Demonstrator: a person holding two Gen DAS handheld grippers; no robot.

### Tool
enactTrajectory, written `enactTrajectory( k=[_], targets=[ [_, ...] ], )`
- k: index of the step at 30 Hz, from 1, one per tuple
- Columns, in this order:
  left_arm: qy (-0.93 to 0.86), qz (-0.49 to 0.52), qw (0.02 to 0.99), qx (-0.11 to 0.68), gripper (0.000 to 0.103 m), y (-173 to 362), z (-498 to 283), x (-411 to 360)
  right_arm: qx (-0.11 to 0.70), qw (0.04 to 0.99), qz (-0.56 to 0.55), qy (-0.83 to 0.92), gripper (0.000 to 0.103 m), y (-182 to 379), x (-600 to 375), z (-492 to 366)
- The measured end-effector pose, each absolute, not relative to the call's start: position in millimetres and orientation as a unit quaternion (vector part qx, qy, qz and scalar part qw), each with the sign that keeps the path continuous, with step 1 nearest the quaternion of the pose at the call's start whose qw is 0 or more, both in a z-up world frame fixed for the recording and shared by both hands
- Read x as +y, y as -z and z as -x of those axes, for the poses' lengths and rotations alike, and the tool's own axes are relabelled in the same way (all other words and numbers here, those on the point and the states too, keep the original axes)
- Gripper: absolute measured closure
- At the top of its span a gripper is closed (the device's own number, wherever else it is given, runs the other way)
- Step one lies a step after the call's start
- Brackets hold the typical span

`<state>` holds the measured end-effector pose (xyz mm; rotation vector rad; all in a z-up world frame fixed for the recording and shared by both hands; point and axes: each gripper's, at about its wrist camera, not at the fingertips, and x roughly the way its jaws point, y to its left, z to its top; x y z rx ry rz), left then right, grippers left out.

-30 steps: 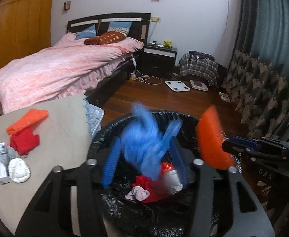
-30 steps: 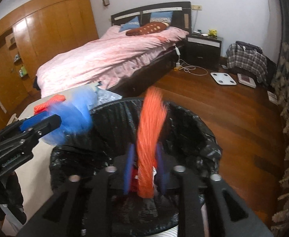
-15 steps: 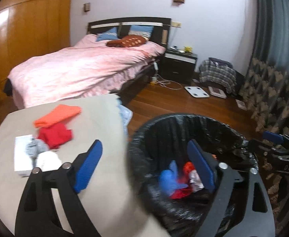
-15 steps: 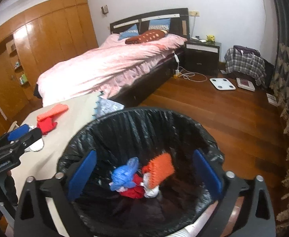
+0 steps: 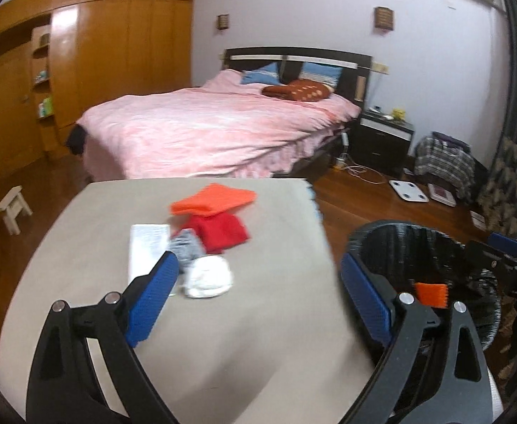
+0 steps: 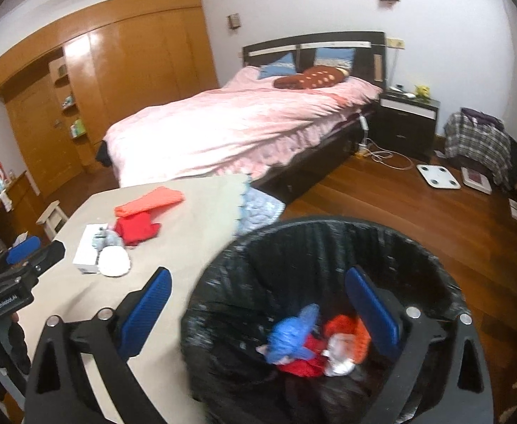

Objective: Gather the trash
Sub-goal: 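Move both grippers back to the table and grasp the white tissue ball with the right gripper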

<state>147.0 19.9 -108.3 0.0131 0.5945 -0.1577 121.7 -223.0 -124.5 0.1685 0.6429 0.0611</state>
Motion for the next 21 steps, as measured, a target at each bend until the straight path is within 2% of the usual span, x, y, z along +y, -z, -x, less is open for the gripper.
enactTrajectory(
  k=[12,21],
  targets=[
    [-0.007,-0.004,0.956,0.292,0.012,120,-153,100,0.311,0.945,-0.047,-0.089,0.006,134,-134,-165],
    [-0.044,-0.007,0.95,0.308,0.012,143,-166,148,0.334,0.933,-0.031,-0.127,0.006,168,-70,-202]
  ],
)
